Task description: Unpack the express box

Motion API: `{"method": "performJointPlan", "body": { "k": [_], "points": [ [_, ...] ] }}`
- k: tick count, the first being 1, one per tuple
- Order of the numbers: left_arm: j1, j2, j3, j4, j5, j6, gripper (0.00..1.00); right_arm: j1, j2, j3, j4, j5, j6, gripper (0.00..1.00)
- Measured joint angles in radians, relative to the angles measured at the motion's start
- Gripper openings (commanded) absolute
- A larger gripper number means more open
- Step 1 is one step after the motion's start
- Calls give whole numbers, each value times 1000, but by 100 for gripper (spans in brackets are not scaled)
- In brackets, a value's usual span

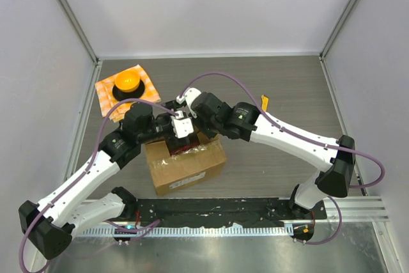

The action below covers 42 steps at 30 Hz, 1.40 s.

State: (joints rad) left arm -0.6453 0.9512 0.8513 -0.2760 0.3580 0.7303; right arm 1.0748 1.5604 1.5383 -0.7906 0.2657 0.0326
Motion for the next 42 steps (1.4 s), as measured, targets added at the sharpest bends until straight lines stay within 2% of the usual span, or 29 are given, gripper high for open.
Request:
{"method": "performJointPlan", "body": {
  "k": [1, 4, 9, 11, 12, 13, 14, 16, 18, 19, 21, 24, 27, 29, 33, 39, 42],
  "points": [
    [0, 0, -2, 8, 1, -2, 68, 2, 0, 3, -5, -1, 3, 1],
    [5, 0, -8, 31, 6, -27, 53, 7, 0, 8, -26, -10, 0, 2],
    [19, -3, -8, -5, 76, -63, 45, 13, 0, 9, -72, -43, -2, 9],
    [25, -5, -2, -33, 99, -61, 36, 17, 0, 13, -89, -51, -5, 15],
    [26, -6, 2, -47, 111, -55, 25, 18, 0, 20, -101, -53, -9, 18],
    [27, -8, 6, -58, 119, -44, 8, 19, 0, 29, -117, -56, -15, 27],
    [27, -11, 10, -71, 127, -32, 1, 22, 0, 35, -127, -58, -18, 31],
    [27, -19, 14, -92, 135, -4, 0, 28, 0, 51, -161, -61, -32, 44],
    [27, -26, 14, -115, 140, 26, 0, 34, -2, 57, -185, -52, -53, 49],
    [27, -29, 14, -124, 142, 42, 0, 36, -3, 57, -189, -39, -71, 55],
    [27, -31, 14, -132, 146, 68, 0, 40, -10, 56, -191, -10, -109, 58],
    [24, -35, 16, -134, 182, 103, 0, 44, -50, 11, -148, 23, -189, 58],
    [19, -39, 16, -158, 204, 131, 0, 44, -92, -38, -67, 30, -234, 53],
    [0, -21, -8, -225, 214, 154, 0, 47, -112, -38, 111, 14, -248, 49],
    [-16, 24, -46, -275, 216, 179, 0, 42, -153, -35, 309, -13, -262, 45],
    [-16, 11, -46, -273, 206, 181, 0, -14, -176, -56, 415, -44, -262, 44],
    [-16, 9, -46, -260, 189, 171, 0, -30, -206, -123, 438, -40, -258, 46]
  ]
}}
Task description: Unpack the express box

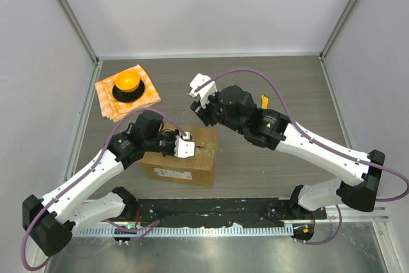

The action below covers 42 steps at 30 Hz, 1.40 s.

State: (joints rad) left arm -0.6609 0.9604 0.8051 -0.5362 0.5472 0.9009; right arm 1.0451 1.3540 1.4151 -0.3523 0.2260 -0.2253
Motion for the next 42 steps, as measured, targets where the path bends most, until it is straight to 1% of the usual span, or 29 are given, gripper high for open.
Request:
{"method": "performJointPlan", "body": {
  "k": [3, 5, 6, 7, 9, 11, 12, 17, 20, 21, 23, 24, 26, 30, 31, 34, 35, 36, 37, 38, 41, 42],
  "points": [
    [0, -8, 3, 9, -14, -9, 0, 0, -56, -100, 7, 5, 21, 48],
    [-2, -10, 16, 12, -28, -29, 0, 0, -98, -163, 10, 7, 41, 52],
    [-2, -10, 29, 13, -36, -39, 0, 0, -121, -193, 10, 8, 53, 55],
    [-2, -9, 45, 14, -48, -51, 0, 0, -142, -221, 13, 10, 67, 61],
    [-2, -9, 82, 19, -68, -66, 0, 0, -180, -268, 18, 15, 92, 69],
    [-2, -9, 118, 32, -90, -79, 0, 0, -217, -311, 31, 19, 107, 72],
    [-2, -9, 130, 39, -99, -83, 0, -1, -231, -325, 32, 19, 112, 75],
    [-2, -8, 141, 55, -120, -94, 0, -2, -311, -398, 66, 2, 109, 77],
    [-2, -3, 141, 57, -129, -107, 0, -2, -366, -443, 92, -14, 88, 70],
    [-2, 0, 141, 61, -134, -113, 0, -2, -383, -452, 93, -20, 84, 67],
    [-2, 8, 145, 65, -145, -117, 0, -2, -412, -462, 100, -34, 77, 64],
    [-2, 12, 147, 68, -150, -119, 0, -2, -429, -467, 102, -47, 79, 60],
    [-2, 23, 155, 78, -171, -132, 0, -2, -455, -472, 100, -89, 87, 54],
    [-2, 38, 166, 104, -200, -139, 0, -2, -454, -472, 92, -216, 124, 33],
    [-2, 42, 167, 110, -208, -142, 0, -2, -441, -472, 89, -245, 132, 31],
    [-2, 53, 177, 122, -225, -146, 0, -2, -391, -481, 89, -319, 154, 32],
    [-2, 55, 179, 126, -228, -148, 0, -2, -372, -489, 92, -338, 159, 32],
    [0, 56, 180, 128, -233, -150, 0, -2, -355, -499, 98, -352, 163, 36],
    [0, 56, 180, 129, -235, -153, 0, -2, -333, -510, 104, -364, 166, 43],
    [0, 56, 180, 129, -236, -155, 0, -2, -310, -518, 111, -370, 169, 53],
    [0, 56, 180, 129, -238, -159, 0, -2, -230, -527, 146, -366, 167, 63],
    [1, 56, 180, 129, -238, -161, 0, -6, -202, -527, 169, -363, 161, 63]
  ]
}}
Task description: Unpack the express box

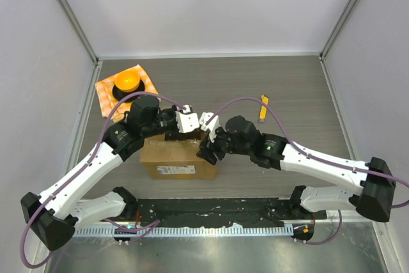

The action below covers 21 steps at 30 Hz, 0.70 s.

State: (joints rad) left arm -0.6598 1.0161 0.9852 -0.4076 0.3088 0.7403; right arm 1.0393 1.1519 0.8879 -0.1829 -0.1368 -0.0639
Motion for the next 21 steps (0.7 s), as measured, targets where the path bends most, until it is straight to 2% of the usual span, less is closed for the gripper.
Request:
{"method": "performJointPlan", "body": {
  "k": [10, 15, 21],
  "points": [
    [14, -50, 0, -13, -8, -4, 0, -170, 127, 3, 321, -33, 26, 61],
    [21, -99, 17, -53, 0, -6, 0, -222, 192, 12, 401, -57, 45, 59],
    [21, -196, 21, -169, 50, 0, 0, -228, 249, 20, 457, -60, 63, 56]
  ]
}}
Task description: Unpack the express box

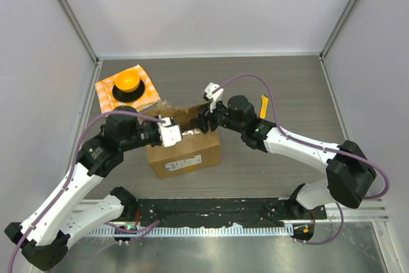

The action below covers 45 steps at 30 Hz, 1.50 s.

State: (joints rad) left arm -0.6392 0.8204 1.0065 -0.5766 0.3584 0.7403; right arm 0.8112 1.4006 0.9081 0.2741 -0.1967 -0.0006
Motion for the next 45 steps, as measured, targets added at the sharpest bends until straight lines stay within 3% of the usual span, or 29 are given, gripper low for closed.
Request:
{"method": "performJointPlan", "body": {
  "k": [5, 9, 24, 29, 38, 45],
  "points": [
    [0, -72, -93, -168, 53, 77, 0, 0, 25, 11, 42, -2, 28, 56],
    [0, -19, -111, -338, 90, 168, 0, 0, 56, 57, 61, -8, 43, 54],
    [0, -13, -112, -402, 151, 439, 0, -5, 225, 209, 78, -19, 61, 51],
    [0, -20, -109, -446, 162, 526, 0, -19, 306, 306, 4, -23, 60, 43],
    [0, -26, -109, -453, 151, 577, 0, -53, 416, 485, -283, -31, 56, 19],
    [0, -41, -130, -407, 127, 535, 0, -61, 445, 532, -441, -50, 55, 16]
  ]
}}
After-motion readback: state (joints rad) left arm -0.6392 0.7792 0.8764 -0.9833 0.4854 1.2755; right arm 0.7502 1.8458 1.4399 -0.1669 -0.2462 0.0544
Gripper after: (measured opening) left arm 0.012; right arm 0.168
